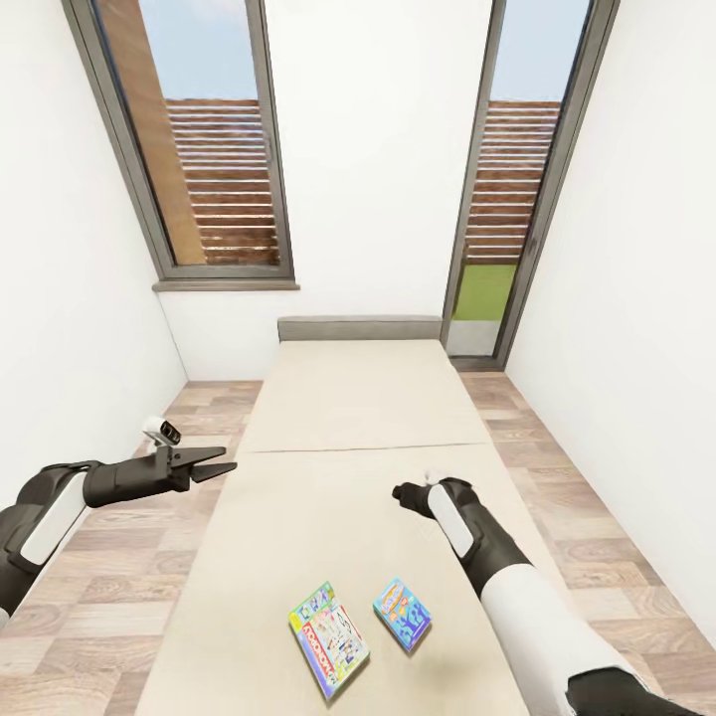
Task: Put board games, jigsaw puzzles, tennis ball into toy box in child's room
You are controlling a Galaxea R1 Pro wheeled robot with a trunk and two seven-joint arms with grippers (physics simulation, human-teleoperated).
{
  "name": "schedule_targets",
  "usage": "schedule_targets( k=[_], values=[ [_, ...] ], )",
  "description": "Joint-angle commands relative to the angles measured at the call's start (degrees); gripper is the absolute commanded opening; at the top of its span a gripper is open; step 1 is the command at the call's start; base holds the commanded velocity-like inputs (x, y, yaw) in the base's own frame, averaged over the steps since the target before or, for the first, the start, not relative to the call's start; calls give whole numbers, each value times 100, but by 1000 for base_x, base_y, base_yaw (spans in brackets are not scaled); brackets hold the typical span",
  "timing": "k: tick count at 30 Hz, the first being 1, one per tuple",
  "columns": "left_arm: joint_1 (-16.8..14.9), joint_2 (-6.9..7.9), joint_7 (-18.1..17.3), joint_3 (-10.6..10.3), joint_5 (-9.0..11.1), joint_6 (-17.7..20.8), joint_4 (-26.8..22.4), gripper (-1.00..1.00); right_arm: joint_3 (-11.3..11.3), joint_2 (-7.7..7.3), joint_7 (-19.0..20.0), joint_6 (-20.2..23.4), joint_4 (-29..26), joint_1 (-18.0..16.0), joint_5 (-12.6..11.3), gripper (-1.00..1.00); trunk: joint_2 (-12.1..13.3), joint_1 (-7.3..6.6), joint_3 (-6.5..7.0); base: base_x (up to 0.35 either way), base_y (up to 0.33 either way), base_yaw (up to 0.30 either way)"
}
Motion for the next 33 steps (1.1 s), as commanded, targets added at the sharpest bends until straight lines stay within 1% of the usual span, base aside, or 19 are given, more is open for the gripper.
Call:
schedule_targets(
  k=[1, 2, 5, 9, 21, 25, 26, 27, 30, 33],
  values=[
    [-7, 6, -12, -13, 19, 39, 2, 100, 62, -9, -67, -5, 13, -17, -60, 100, -13, 4, -13, 0, 0, 0],
    [-7, 7, -11, -17, 19, 39, 2, 100, 133, -18, -81, -27, 41, -33, -61, 100, -13, 4, -13, 0, 0, 0],
    [-7, 4, -8, -25, 19, 35, 2, 100, 220, -32, -88, -55, 70, -48, -61, 100, -13, 4, -13, 0, 0, 0],
    [-7, 0, 5, -34, 19, 31, 2, 100, 291, -51, -78, -85, 85, -52, -61, 100, -13, 4, -13, 0, 0, 0],
    [-7, 1, 18, -22, 19, 29, 2, 100, 302, -52, -85, -109, 160, -115, -62, 100, -13, 4, -13, 0, 0, 0],
    [-7, 0, 23, -24, 16, 28, 2, 100, 309, -58, -105, -123, 474, -354, -32, 100, -13, 4, -13, 0, 0, 0],
    [-7, 0, 26, -24, 15, 26, 2, 100, 309, -62, -107, -128, 604, -424, -11, 100, -13, 4, -13, 0, 0, 0],
    [-7, 0, 34, -26, 13, 24, 2, 100, 309, -67, -108, -140, 892, -557, 38, 100, -13, 4, -13, 0, 0, 0],
    [-7, -1, 40, -27, 11, 22, 2, 100, 310, -70, -100, -210, 1232, -686, 109, 100, -13, 4, -13, 0, 0, 0],
    [-7, -1, 44, -26, 11, 21, 2, 100, 326, -76, -73, -330, 1421, -764, 168, 100, -13, 4, -13, 0, 0, 0]
  ],
)
